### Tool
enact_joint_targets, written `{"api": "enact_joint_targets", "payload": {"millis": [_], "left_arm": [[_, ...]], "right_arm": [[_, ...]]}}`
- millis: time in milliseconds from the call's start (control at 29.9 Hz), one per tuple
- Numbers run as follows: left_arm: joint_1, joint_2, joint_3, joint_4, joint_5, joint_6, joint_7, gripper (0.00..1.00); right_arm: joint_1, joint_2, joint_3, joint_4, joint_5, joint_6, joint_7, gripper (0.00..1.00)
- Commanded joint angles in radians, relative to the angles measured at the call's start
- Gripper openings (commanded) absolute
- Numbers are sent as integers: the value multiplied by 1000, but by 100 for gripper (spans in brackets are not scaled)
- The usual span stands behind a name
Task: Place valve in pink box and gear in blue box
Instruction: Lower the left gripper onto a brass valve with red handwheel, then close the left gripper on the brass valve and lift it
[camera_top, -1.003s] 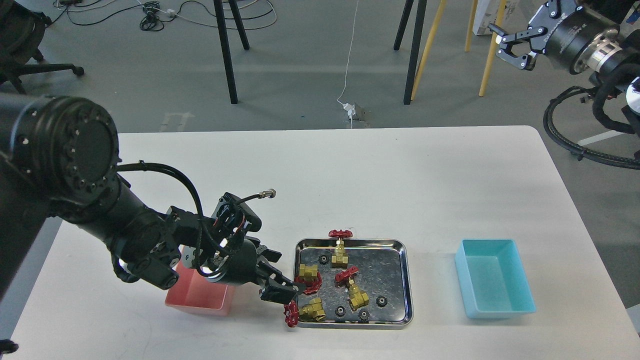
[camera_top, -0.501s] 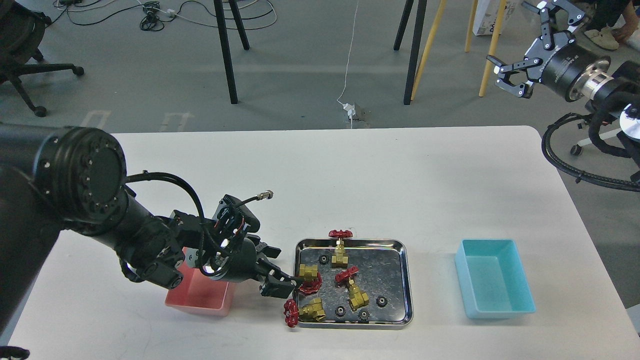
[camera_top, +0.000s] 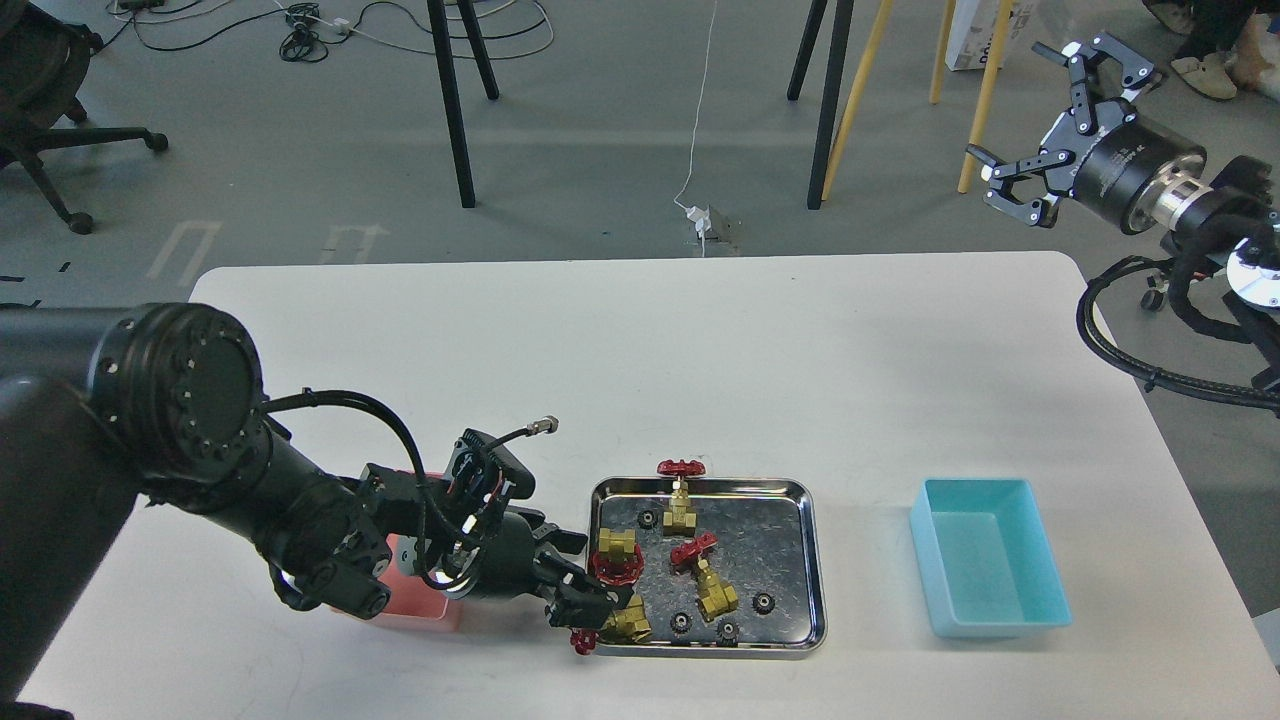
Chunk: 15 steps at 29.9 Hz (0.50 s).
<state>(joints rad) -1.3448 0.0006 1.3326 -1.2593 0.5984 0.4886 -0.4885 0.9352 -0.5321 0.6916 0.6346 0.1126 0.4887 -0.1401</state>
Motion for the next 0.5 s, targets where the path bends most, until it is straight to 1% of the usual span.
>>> {"api": "enact_joint_targets", "payload": {"millis": [0, 468], "left_arm": [[10, -1, -61, 0, 12, 0, 0, 89], [3, -1, -55, 49, 27, 0, 0, 89]], "right_arm": [[-10, 1, 0, -1, -2, 0, 0, 99], [-35, 4, 2, 0, -1, 0, 2, 99]]}}
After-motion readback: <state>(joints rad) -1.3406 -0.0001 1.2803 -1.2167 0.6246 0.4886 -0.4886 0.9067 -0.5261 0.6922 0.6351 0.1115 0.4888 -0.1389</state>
